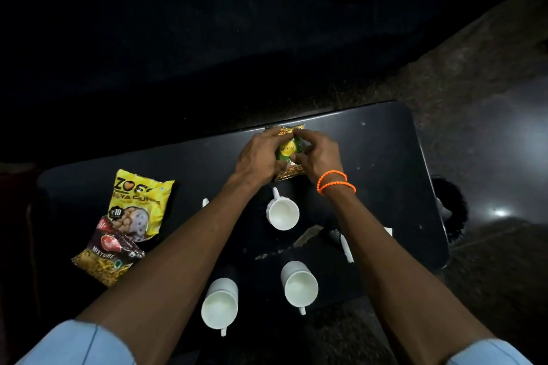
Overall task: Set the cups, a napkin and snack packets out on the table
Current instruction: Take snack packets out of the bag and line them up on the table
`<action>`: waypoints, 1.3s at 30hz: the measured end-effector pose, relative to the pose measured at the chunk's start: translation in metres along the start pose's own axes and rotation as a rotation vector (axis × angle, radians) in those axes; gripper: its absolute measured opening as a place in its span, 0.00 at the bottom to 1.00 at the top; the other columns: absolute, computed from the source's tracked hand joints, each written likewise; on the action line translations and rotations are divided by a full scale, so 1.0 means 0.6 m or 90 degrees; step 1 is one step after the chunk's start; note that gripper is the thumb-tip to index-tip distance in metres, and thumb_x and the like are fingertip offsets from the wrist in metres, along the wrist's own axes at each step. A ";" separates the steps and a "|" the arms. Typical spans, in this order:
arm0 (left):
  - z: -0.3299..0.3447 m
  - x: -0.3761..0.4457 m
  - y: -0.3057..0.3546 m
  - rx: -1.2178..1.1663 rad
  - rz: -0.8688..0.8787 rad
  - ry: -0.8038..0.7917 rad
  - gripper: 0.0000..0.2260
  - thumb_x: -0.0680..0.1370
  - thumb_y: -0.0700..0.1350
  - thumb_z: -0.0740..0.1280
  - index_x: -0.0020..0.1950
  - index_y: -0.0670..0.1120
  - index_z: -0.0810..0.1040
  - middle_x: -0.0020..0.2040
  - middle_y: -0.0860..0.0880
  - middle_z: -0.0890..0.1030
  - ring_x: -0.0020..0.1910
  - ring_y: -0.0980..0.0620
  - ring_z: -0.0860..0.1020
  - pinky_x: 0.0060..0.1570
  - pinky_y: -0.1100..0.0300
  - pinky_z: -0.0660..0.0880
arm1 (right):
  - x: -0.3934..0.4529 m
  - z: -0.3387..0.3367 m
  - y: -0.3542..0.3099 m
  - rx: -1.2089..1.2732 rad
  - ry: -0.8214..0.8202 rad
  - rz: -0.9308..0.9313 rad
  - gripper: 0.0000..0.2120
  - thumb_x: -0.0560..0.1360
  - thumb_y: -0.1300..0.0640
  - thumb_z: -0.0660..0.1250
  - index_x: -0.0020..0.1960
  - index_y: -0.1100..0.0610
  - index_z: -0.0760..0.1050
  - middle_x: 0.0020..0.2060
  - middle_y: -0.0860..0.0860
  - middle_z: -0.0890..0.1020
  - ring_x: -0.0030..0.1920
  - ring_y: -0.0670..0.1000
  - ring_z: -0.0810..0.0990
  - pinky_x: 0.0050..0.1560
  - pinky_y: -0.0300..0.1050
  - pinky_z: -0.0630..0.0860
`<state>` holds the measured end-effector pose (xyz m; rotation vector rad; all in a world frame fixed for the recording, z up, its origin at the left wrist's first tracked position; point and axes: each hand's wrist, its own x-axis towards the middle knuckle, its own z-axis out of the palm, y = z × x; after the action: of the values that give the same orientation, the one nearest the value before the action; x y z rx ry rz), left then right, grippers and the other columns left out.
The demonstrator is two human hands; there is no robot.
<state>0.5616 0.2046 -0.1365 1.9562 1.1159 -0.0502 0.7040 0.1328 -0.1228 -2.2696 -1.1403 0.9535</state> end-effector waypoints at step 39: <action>-0.208 -0.250 -0.345 -0.166 -0.269 0.125 0.26 0.81 0.51 0.71 0.79 0.50 0.71 0.74 0.44 0.75 0.69 0.43 0.77 0.67 0.50 0.75 | -0.018 0.312 -0.272 -0.001 -0.190 0.028 0.17 0.71 0.64 0.77 0.59 0.59 0.84 0.55 0.59 0.86 0.57 0.57 0.84 0.57 0.43 0.76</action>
<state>0.2788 0.2363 -0.1315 1.4943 1.5682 0.0605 0.4755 0.2297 -0.1419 -2.2128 -1.2137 1.3424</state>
